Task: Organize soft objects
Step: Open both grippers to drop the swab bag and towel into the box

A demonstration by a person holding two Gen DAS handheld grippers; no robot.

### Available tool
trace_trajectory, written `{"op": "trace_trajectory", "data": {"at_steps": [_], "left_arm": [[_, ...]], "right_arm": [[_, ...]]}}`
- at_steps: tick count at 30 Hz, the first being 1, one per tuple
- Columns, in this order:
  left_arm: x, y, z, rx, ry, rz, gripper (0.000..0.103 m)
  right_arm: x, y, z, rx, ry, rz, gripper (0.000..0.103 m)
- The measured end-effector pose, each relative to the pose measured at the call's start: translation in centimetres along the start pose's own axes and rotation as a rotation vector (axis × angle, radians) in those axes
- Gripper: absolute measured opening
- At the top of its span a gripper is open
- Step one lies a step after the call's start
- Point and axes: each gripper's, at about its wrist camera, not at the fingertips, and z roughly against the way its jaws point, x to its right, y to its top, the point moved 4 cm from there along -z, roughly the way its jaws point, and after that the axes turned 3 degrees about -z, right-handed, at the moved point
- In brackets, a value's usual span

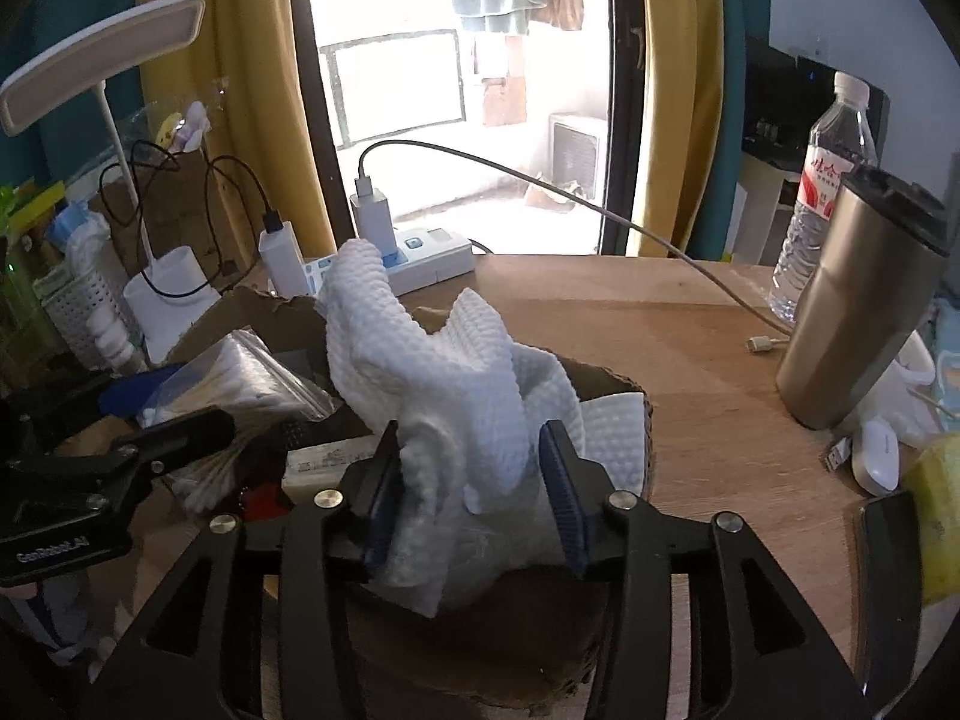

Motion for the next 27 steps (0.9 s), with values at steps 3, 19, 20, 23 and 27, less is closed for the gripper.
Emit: {"op": "trace_trajectory", "data": {"at_steps": [3,19,20,23,27], "left_arm": [[0.0,0.1,0.7,0.012,0.007,-0.001,0.054],[0.1,0.2,4.7,0.082,0.008,0.01,0.079],[0.2,0.2,5.1,0.086,0.008,0.009,0.079],[0.3,0.1,6.0,0.1,0.009,0.01,0.079],[0.5,-0.3,7.2,0.118,0.007,0.012,0.079]], "right_arm": [[-0.1,0.0,0.4,0.005,-0.005,-0.003,0.055],[-1.5,-0.3,4.4,0.067,0.003,0.022,0.071],[-1.6,-0.3,4.7,0.072,0.001,0.024,0.071],[-2.0,-0.4,5.7,0.085,-0.004,0.028,0.071],[-2.3,-0.8,7.1,0.102,-0.015,0.036,0.071]]}}
